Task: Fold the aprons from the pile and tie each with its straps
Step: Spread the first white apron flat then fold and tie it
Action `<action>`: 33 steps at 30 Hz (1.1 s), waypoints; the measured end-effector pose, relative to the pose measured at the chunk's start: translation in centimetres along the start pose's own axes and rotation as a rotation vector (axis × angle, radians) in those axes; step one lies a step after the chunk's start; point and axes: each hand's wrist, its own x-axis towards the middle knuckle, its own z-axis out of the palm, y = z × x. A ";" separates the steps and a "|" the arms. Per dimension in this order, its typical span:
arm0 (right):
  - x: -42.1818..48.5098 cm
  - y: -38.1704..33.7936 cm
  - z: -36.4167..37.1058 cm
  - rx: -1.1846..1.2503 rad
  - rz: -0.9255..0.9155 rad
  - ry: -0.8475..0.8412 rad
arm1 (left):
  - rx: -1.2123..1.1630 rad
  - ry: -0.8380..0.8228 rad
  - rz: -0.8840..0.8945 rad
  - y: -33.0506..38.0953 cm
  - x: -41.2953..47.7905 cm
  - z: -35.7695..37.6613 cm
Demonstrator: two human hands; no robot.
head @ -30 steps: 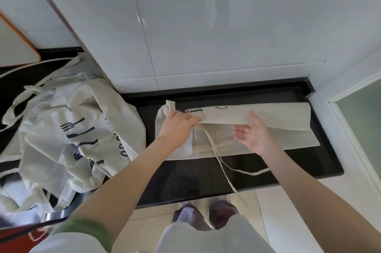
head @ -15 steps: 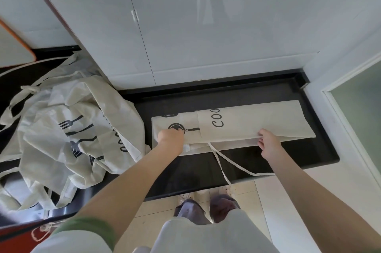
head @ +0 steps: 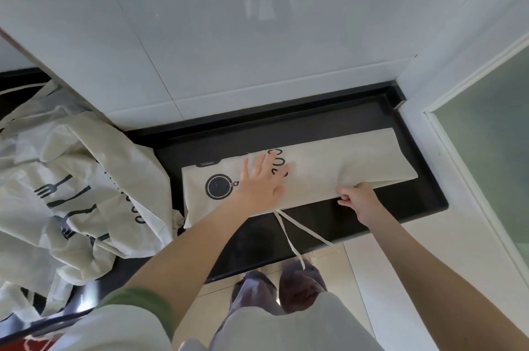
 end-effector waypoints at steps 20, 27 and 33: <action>7.2 -1.5 -0.3 -1.330 -0.952 -0.008 | 0.209 0.056 -0.040 8.0 8.7 -1.9; 9.8 0.1 -4.7 -1.371 -0.935 0.077 | 0.071 0.061 0.185 5.5 9.4 3.8; 11.7 -0.5 -10.0 -1.367 -0.779 0.217 | 0.098 0.088 0.197 5.4 9.7 4.3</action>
